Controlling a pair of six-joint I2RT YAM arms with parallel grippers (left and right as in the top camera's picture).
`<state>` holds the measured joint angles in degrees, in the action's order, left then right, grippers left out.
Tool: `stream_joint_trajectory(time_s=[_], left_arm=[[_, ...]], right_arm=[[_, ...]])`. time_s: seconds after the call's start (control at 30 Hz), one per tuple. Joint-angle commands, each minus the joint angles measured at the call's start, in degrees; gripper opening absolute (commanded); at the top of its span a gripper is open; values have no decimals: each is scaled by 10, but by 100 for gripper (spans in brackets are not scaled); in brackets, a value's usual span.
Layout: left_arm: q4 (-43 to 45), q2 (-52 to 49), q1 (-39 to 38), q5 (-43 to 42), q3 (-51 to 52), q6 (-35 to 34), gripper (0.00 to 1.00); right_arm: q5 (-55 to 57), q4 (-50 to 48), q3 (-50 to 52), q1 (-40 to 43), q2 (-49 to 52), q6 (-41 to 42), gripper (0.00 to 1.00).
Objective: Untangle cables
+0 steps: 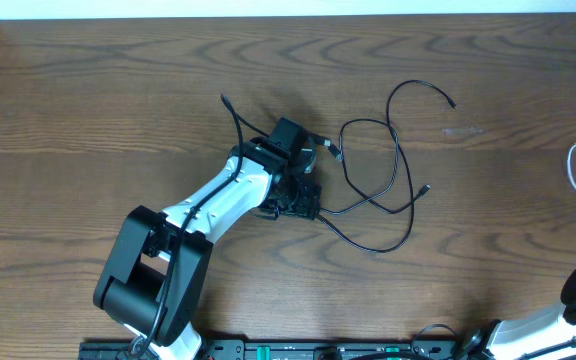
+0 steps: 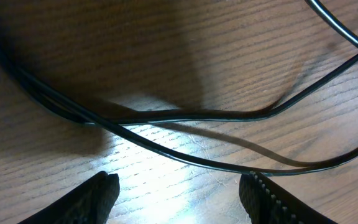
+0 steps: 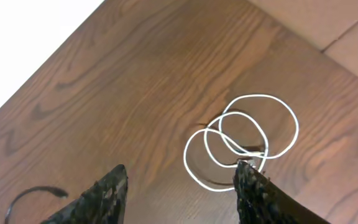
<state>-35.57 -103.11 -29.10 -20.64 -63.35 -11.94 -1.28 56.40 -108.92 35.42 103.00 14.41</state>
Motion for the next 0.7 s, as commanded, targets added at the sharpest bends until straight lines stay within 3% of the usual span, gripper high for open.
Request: stream_joint_trajectory(time_s=[0.0,0.17,0.33,0.4,0.5,0.67], left_arm=[[-2,-5,-1,4,3,5,68],[-2,6,9,4,-7,6,68],[-49,118,93,4,-19,5,69],[-64,117,98,4,-12,-10,69],[-64,114,97,4,0,-41,69],[-64,114,97,4,1,-43,69]], right_arm=[[-76,11,0,-1,1,-3,57],[-244,80,0,-58,1,-103,69],[-235,203,7,-255,3,-244,80],[-192,201,32,-309,3,-244,82],[-170,148,115,-380,3,-244,83],[-135,-43,300,-451,3,-243,77]])
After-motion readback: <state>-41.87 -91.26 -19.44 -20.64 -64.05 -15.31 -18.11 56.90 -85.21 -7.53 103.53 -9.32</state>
